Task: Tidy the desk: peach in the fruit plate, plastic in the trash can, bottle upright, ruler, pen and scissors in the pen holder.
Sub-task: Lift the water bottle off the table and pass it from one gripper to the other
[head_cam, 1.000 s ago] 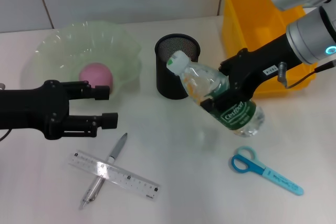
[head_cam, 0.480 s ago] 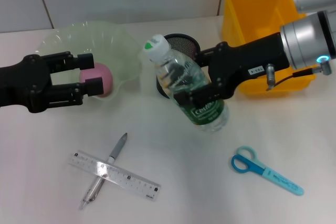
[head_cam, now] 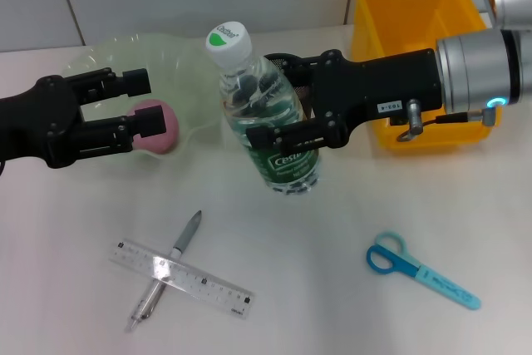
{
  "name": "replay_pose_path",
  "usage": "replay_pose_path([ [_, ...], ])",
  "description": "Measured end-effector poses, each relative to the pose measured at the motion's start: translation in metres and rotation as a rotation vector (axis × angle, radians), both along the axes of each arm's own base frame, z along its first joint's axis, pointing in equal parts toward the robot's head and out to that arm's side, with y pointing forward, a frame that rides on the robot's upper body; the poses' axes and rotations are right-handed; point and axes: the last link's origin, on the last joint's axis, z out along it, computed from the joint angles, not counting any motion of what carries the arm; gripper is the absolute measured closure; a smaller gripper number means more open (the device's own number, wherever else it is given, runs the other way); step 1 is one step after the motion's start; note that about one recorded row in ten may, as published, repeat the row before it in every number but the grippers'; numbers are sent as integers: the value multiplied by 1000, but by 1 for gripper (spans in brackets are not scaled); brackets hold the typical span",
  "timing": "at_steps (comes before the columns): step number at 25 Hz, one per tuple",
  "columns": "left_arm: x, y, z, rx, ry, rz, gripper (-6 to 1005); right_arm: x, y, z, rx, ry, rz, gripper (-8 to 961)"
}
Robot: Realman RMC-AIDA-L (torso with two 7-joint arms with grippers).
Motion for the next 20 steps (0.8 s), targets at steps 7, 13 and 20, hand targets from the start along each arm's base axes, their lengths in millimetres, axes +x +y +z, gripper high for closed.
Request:
replay_pose_path([
  [7, 1, -3, -16, 28, -26, -30, 226, 18, -6, -9, 30, 45, -7, 213],
  [13, -2, -1, -30, 37, -35, -14, 227, 32, -16, -11, 55, 120, -27, 213],
  [20, -2, 1, -40, 50, -59, 1, 227, 40, -23, -17, 57, 163, -30, 212],
])
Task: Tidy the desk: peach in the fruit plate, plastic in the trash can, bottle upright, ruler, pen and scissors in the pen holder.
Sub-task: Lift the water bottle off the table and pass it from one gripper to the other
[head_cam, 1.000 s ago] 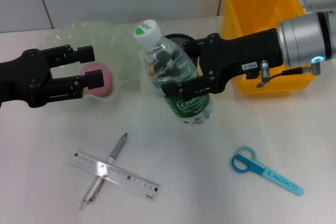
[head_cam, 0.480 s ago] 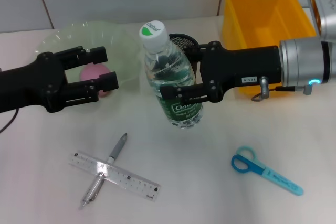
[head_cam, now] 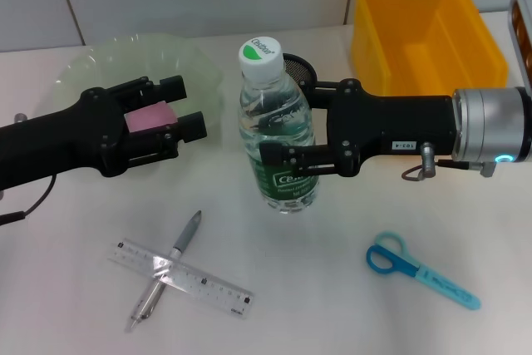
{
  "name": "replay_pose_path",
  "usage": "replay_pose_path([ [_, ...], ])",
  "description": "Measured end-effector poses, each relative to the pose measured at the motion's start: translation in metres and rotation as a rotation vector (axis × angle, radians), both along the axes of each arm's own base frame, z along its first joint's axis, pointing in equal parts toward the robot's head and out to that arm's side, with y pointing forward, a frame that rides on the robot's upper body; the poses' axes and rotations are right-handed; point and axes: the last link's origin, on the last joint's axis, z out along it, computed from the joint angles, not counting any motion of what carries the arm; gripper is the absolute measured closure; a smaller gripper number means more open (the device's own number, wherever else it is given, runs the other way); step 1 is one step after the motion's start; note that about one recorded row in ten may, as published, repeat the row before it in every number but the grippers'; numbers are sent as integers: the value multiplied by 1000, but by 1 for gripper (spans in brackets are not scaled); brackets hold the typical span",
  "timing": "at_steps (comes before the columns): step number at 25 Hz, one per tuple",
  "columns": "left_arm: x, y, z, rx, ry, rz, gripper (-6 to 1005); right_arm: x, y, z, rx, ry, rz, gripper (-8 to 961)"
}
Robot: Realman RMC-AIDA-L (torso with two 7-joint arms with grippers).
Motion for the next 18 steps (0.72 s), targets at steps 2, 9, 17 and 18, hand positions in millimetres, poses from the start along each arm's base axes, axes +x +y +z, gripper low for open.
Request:
replay_pose_path([
  [2, 2, 1, -2, -2, -7, -4, 227, 1, -1, -1, 1, 11, -2, 212],
  [9, 11, -1, -13, -22, -23, -48, 227, -1, -3, -9, -15, 28, 7, 212],
  [17, 16, 1, -20, -19, -20, -64, 228, -4, -4, -16, -42, 43, 9, 211],
  [18, 16, 1, -20, -17, -21, -65, 228, -4, -4, -16, -45, 46, 9, 211],
])
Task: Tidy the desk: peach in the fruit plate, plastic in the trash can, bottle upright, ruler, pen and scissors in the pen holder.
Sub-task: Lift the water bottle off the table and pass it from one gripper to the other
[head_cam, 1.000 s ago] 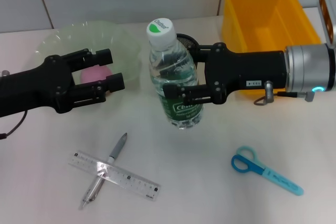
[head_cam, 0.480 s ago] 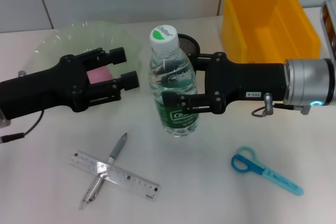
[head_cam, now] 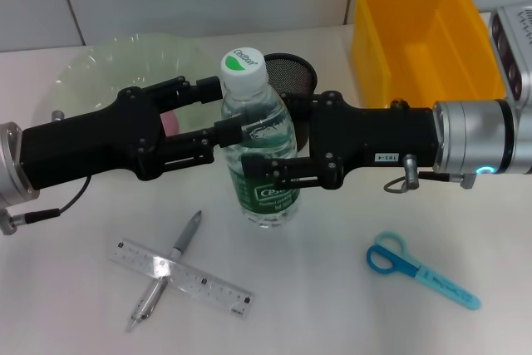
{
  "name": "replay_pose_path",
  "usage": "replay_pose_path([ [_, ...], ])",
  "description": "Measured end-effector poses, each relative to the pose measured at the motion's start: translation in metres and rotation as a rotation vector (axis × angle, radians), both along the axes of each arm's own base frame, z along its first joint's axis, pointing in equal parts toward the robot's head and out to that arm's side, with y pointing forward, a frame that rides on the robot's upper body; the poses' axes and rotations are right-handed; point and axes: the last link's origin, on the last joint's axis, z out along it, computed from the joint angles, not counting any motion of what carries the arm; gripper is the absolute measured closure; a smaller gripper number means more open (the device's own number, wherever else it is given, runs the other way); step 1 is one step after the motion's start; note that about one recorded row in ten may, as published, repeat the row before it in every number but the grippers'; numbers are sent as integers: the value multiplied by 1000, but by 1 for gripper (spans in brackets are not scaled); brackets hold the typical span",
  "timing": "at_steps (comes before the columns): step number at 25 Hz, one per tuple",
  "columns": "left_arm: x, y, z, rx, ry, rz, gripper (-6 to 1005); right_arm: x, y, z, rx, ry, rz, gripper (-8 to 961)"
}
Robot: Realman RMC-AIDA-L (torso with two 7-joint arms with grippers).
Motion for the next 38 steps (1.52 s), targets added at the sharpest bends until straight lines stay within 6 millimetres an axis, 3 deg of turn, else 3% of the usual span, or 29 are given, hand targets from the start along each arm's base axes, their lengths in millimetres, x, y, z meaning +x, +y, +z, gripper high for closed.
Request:
replay_pose_path([
  [38, 7, 2, -2, 8, -27, -19, 230, -9, -2, -15, -60, 18, 13, 209],
])
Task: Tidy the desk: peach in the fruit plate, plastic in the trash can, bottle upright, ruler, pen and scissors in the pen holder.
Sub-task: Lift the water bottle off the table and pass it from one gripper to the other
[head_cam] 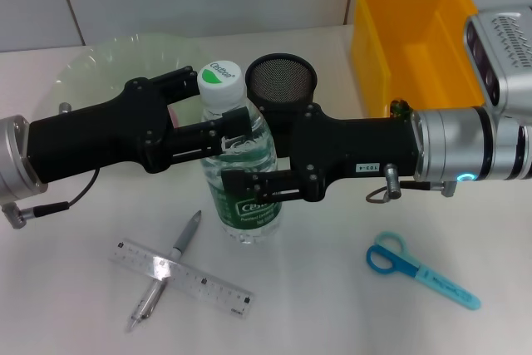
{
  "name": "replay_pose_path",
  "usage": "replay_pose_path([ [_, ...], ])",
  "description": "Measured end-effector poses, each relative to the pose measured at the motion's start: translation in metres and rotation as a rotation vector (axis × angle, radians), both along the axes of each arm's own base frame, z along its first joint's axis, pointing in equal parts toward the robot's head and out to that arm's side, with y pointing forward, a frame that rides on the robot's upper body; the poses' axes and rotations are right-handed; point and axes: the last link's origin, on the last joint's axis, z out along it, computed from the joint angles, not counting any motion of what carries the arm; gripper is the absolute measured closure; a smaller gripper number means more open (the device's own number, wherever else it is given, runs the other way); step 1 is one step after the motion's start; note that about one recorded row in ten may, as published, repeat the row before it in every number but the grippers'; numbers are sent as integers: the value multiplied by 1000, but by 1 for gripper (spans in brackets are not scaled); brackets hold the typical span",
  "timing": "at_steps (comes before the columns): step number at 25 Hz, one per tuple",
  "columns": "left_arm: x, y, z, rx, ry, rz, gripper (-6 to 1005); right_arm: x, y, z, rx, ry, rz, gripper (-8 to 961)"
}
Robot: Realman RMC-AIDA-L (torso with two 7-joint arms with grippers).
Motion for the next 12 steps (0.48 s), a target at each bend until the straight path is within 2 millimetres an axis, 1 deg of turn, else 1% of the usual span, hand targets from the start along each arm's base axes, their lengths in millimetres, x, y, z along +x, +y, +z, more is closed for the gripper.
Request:
replay_pose_path([
  [12, 0, 0, -1, 0, -7, 5, 230, -1, 1, 0, -1, 1, 4, 208],
])
